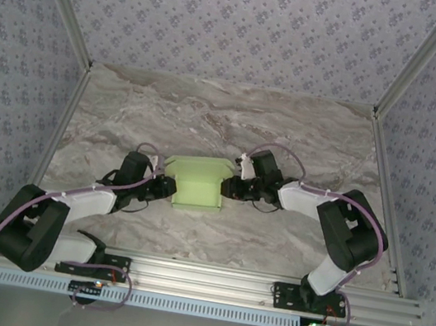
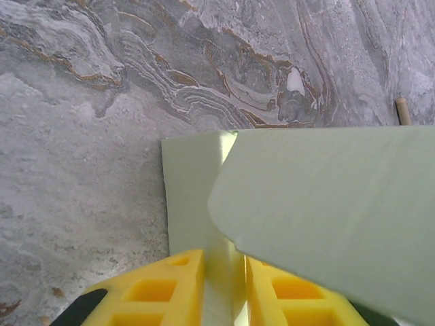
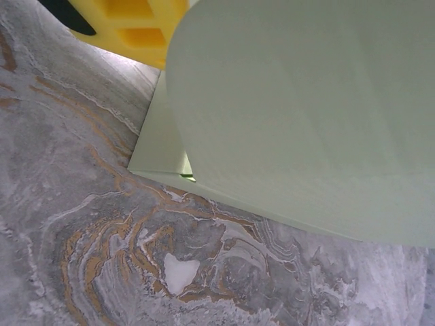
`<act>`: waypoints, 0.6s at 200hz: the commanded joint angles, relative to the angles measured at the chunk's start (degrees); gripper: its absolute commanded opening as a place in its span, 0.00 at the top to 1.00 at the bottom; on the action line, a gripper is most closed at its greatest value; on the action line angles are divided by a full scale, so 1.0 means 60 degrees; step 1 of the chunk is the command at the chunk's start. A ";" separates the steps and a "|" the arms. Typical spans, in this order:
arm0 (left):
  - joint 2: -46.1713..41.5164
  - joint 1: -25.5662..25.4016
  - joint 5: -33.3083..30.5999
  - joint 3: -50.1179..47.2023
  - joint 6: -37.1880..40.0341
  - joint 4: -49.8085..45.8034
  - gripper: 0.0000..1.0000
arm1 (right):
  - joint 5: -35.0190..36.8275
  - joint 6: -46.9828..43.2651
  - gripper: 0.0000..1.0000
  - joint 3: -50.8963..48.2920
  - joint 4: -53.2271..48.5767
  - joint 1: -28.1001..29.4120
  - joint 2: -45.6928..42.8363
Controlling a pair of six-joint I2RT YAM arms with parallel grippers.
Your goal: Fold the paper box
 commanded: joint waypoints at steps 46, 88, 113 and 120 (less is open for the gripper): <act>-0.0172 -0.0059 0.0101 0.0050 0.0166 -0.0010 0.79 | 0.1788 -0.0572 0.76 0.0860 -0.2126 0.0772 0.0458; -0.0187 -0.0059 0.0086 0.0027 0.0199 -0.0020 0.78 | 0.2636 -0.0702 0.78 0.1328 -0.2802 0.1106 0.0570; -0.0201 -0.0054 0.0087 -0.0013 0.0183 0.0012 0.79 | 0.2838 -0.0717 0.79 0.1397 -0.2947 0.1226 0.0744; -0.0204 -0.0051 0.0080 -0.0008 0.0184 0.0020 0.79 | 0.2908 -0.0718 0.80 0.1419 -0.2988 0.1247 0.0801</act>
